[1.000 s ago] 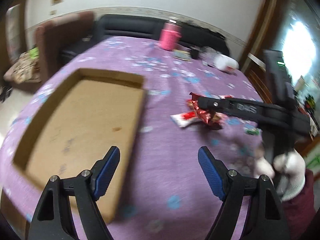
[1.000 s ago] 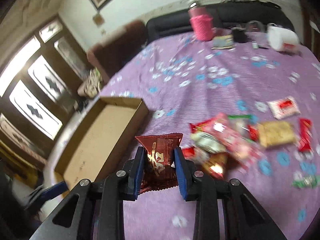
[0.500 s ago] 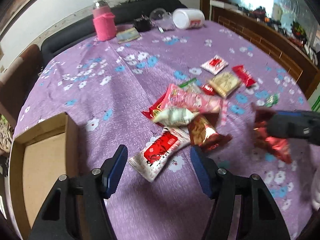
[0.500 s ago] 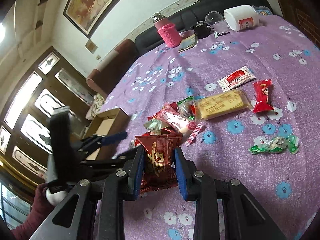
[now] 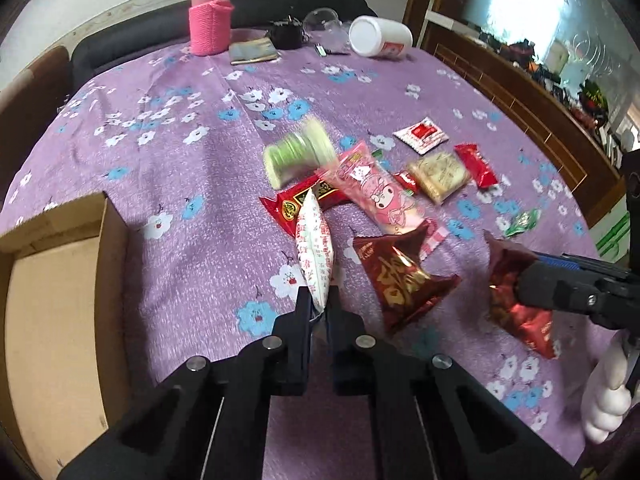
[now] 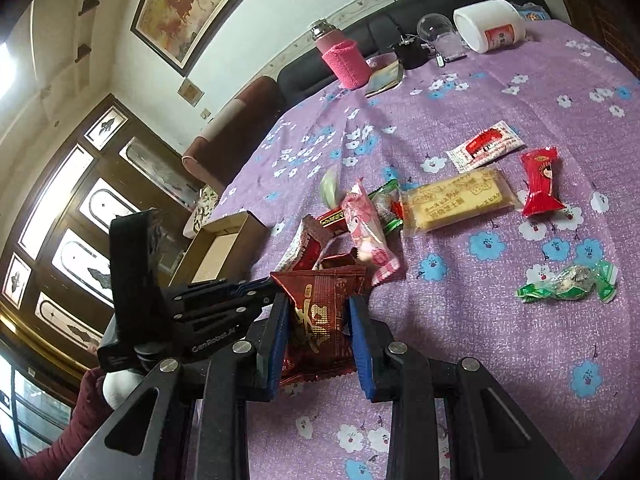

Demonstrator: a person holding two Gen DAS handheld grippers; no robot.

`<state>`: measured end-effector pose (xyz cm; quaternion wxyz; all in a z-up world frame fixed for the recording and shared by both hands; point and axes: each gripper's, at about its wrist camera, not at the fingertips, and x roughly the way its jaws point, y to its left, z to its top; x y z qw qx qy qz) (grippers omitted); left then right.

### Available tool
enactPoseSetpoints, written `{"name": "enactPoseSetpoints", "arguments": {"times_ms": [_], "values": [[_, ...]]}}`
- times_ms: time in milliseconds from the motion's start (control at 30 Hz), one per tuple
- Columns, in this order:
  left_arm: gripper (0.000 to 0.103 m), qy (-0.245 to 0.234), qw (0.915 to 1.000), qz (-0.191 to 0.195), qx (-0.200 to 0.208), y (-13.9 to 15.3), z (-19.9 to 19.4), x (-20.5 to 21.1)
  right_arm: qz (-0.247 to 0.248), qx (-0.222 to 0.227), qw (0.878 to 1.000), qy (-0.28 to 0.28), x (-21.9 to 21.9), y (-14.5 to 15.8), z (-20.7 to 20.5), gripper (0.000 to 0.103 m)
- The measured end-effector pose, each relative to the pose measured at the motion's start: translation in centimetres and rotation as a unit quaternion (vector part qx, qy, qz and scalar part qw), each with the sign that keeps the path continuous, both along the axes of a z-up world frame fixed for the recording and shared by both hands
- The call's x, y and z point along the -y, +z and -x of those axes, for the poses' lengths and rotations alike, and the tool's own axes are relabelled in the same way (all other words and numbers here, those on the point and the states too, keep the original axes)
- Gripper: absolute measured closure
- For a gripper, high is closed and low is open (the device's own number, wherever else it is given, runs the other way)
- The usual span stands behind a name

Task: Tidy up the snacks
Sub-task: 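Carry both packets over the cardboard tray and open both tools to drop them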

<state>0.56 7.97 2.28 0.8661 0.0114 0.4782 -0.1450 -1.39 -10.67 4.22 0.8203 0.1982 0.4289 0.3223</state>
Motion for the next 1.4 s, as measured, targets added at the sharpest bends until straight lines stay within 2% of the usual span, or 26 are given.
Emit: {"name": "enactPoseSetpoints", "arguments": {"times_ms": [200, 333, 467, 533, 733, 833, 1000, 1133, 1200, 1267, 1333, 1400], "values": [[0.097, 0.018, 0.9984, 0.046, 0.027, 2.1, 2.3, -0.8, 0.006, 0.015, 1.000, 0.006, -1.4, 1.4, 0.9, 0.071], [0.097, 0.035, 0.9959, 0.063, 0.055, 4.8, 5.7, -2.8, 0.005, 0.025, 0.999, 0.028, -3.8, 2.7, 1.5, 0.071], [0.097, 0.088, 0.9912, 0.061, 0.077, 6.6, 10.0, -7.2, 0.000, 0.035, 0.997, 0.068, -7.7, 3.9, 2.5, 0.071], [0.097, 0.125, 0.9879, 0.040, 0.084, 6.9, 11.7, -9.8, -0.001, 0.039, 0.995, 0.096, -10.7, 4.2, 3.2, 0.071], [0.097, 0.236, 0.9690, -0.007, 0.072, 5.4, 16.1, -18.2, 0.017, 0.037, 0.984, 0.174, -19.9, 3.4, 5.7, 0.070], [0.097, 0.274, 0.9604, -0.007, 0.050, 3.6, 17.3, -21.6, 0.043, 0.032, 0.976, 0.211, -25.0, 2.0, 7.1, 0.070], [0.096, 0.294, 0.9553, -0.005, 0.029, 1.7, 17.5, -23.9, 0.087, 0.030, 0.968, 0.232, -30.6, -0.3, 7.5, 0.070], [0.095, 0.308, 0.9510, 0.014, 0.027, 1.2, 17.9, -25.2, 0.111, 0.034, 0.966, 0.230, -32.9, -1.3, 7.1, 0.069], [0.091, 0.308, 0.9505, 0.028, 0.034, 1.4, 18.2, -25.5, 0.113, 0.026, 0.967, 0.226, -33.3, -1.6, 6.8, 0.068], [0.079, 0.308, 0.9497, 0.031, 0.045, 1.9, 19.0, -25.8, 0.108, 0.021, 0.969, 0.222, -33.3, -1.7, 6.7, 0.064], [0.056, 0.315, 0.9472, 0.027, 0.054, 2.6, 19.7, -25.9, 0.109, 0.025, 0.970, 0.216, -33.1, -1.4, 6.7, 0.064], [0.046, 0.322, 0.9443, 0.026, 0.062, 3.3, 20.1, -25.8, 0.104, 0.030, 0.971, 0.213, -32.7, -0.8, 6.6, 0.064]]}}
